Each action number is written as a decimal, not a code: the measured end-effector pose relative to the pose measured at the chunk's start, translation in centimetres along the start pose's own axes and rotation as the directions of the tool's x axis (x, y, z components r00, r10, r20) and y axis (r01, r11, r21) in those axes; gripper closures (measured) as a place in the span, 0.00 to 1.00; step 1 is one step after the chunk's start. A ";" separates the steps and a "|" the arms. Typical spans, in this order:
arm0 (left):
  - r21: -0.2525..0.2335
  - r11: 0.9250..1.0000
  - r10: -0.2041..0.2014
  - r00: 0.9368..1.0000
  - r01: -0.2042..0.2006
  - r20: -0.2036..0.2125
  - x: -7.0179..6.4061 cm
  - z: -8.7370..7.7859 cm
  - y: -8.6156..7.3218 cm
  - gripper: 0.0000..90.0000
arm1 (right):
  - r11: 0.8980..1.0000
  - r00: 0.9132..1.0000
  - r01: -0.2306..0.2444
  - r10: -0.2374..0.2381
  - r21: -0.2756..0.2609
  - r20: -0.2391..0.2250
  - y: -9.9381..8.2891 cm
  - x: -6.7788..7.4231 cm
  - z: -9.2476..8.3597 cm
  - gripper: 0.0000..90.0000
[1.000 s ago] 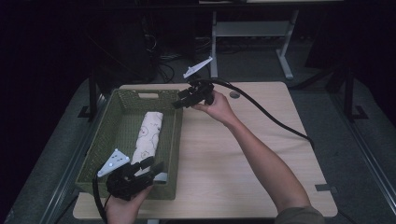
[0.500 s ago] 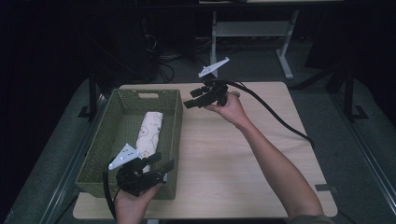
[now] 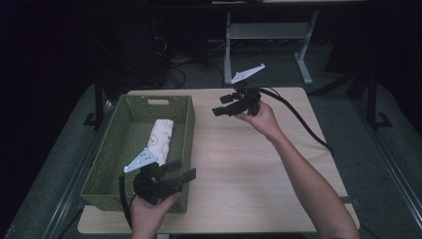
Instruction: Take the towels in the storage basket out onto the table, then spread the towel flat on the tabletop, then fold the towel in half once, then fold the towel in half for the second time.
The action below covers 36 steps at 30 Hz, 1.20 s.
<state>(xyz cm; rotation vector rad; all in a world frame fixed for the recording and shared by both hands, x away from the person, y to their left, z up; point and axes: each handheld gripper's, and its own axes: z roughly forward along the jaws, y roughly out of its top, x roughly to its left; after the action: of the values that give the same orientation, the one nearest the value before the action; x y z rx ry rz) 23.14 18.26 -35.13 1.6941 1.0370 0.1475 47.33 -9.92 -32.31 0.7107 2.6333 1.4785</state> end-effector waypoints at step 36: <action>0.125 0.988 -0.116 0.973 0.092 0.202 -0.5 3.8 1.8 0.25 | 0.998 0.995 -0.052 0.055 -0.040 0.078 -5.6 -1.4 -6.2 0.32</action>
<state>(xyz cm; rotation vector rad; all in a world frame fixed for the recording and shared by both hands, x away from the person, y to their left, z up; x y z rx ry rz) 26.02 15.13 -34.96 1.7120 0.9890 -0.1580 44.93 -17.89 -33.71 0.8240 2.5403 1.4774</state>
